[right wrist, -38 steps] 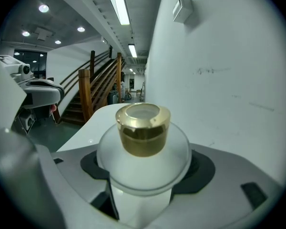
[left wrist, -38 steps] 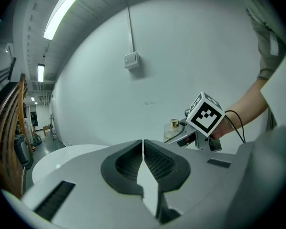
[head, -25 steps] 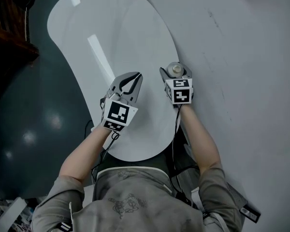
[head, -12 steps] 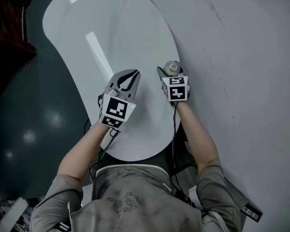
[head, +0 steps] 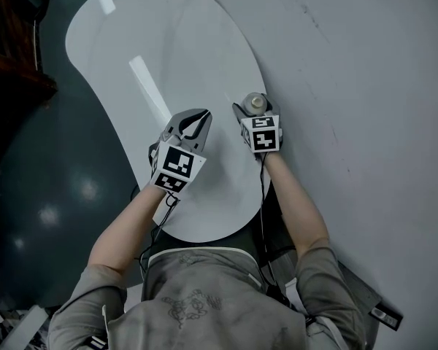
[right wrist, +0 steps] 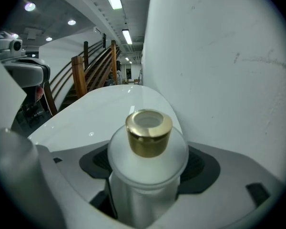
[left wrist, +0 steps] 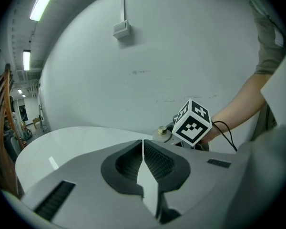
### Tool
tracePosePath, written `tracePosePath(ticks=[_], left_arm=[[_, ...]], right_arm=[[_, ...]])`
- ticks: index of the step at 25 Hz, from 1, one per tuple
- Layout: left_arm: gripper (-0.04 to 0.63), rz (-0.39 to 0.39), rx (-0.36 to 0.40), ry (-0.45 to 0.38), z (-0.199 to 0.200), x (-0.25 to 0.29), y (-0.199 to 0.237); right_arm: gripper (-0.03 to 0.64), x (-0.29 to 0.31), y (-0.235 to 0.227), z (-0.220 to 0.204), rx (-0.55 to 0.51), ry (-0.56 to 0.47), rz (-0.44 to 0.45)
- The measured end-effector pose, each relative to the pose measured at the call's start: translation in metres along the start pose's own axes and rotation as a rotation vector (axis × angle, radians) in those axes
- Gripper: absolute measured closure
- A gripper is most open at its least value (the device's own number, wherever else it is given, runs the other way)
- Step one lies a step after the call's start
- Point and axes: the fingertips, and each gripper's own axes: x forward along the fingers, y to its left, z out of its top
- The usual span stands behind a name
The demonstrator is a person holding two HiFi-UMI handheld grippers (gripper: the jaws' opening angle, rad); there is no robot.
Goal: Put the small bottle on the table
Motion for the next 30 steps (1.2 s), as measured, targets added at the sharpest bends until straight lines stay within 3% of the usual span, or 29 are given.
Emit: tracePosePath(ticks=[9, 20, 23, 30], left_arm=[[0.572, 0.001, 0.025, -0.012, 0.03, -0.03, -0.001], [0.572, 0.026, 0.054, -0.079, 0.089, -0.089, 0.008], [0.572, 0.029, 0.06, -0.105, 0.105, -0.108, 0.011], [0.572, 0.038, 0.079, -0.175, 0.139, -0.152, 0.011]], right_arm=[[0.27, -0.043, 0.003, 0.037, 0.025, -0.024, -0.022], [0.279, -0.143, 0.016, 0.124, 0.07, -0.181, -0.056], [0.366, -0.174, 0.026, 0.145, 0.056, -0.229, -0.079], [0.478, -0.253, 0.05, 0.181, 0.064, -0.345, -0.103]])
